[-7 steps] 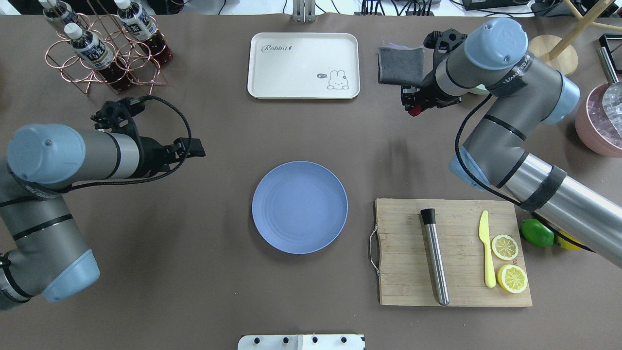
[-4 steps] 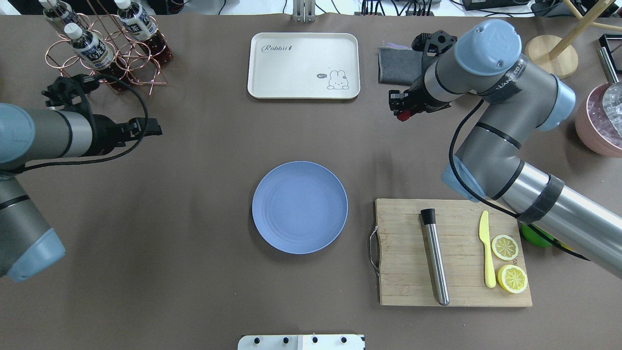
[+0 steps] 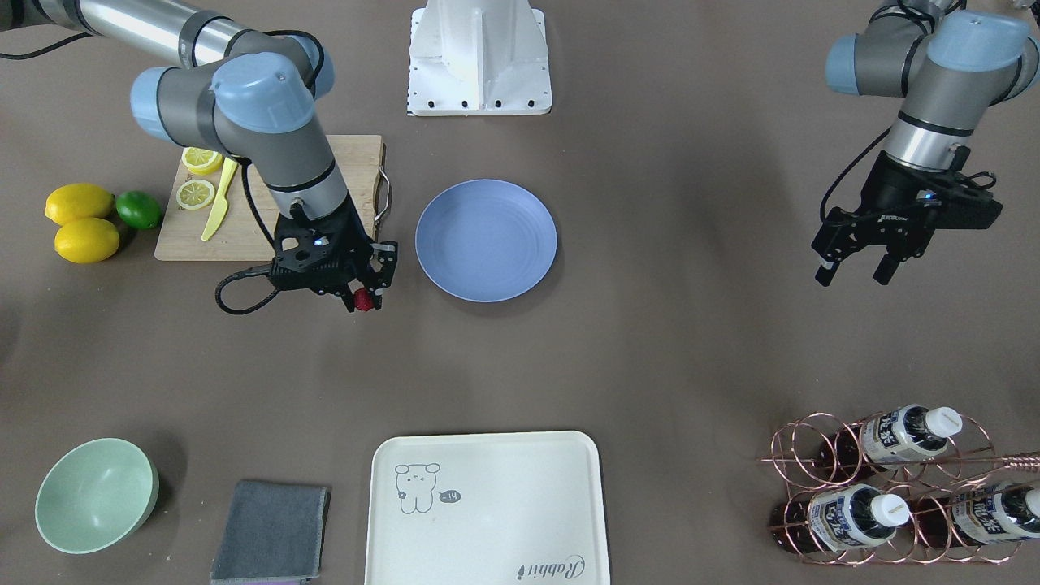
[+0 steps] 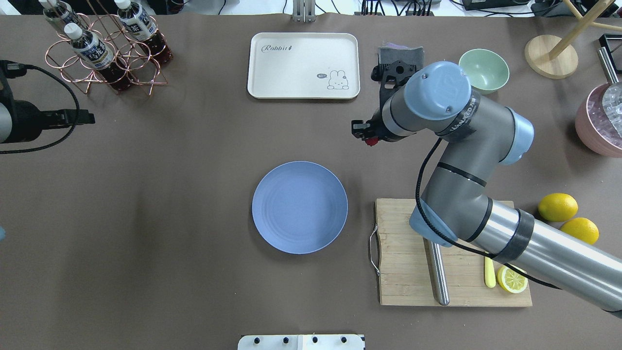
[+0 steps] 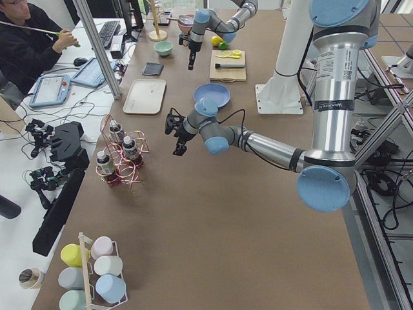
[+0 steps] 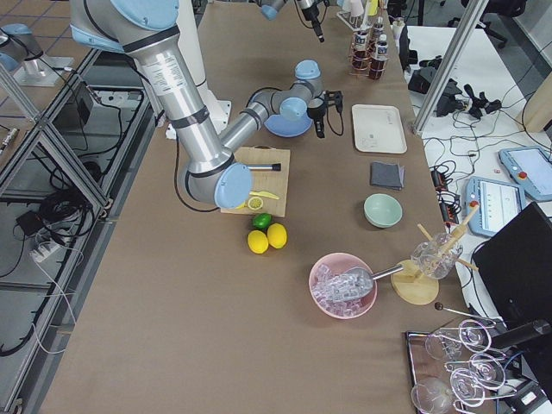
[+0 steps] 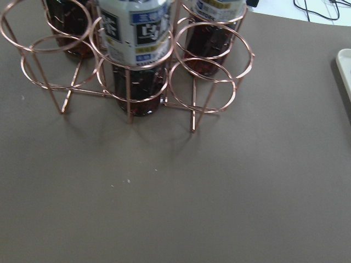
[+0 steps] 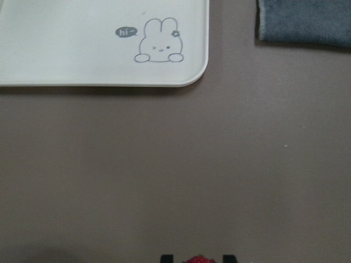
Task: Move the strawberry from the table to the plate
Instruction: 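Carry the strawberry with the right gripper over the plate while the left arm retracts, then lower the strawberry onto the blue plate and open the right gripper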
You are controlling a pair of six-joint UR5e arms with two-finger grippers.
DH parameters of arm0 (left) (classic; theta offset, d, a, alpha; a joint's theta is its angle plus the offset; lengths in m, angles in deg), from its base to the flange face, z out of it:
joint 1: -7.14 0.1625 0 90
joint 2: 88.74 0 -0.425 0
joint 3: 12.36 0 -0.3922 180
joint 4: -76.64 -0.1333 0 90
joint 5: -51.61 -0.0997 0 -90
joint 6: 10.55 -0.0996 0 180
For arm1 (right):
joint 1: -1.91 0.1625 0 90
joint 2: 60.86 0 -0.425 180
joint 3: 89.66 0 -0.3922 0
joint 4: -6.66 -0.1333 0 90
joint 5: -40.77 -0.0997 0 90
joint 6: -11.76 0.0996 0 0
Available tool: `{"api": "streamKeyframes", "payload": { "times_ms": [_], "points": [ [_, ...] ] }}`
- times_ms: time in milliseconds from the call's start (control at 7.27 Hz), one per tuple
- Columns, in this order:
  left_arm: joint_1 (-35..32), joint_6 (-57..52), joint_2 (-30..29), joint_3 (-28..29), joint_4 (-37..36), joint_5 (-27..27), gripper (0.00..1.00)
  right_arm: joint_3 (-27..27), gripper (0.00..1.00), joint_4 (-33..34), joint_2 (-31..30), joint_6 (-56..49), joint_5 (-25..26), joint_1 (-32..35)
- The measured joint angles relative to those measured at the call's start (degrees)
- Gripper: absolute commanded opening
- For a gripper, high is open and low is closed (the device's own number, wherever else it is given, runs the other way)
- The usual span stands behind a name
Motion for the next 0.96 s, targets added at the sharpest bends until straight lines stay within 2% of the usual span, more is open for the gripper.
{"api": "streamKeyframes", "payload": {
  "times_ms": [550, 962],
  "points": [
    [-12.4, -21.4, 0.1, 9.2, -1.4, 14.8, 0.98, -1.8, 0.0, 3.1, 3.1, 7.6, 7.0, -10.7],
    [-18.9, -39.8, -0.5, 11.3, -10.2, 18.8, 0.98, -1.0, 0.0, 3.2, 5.1, 10.2, 11.1, -17.0]
  ]
}}
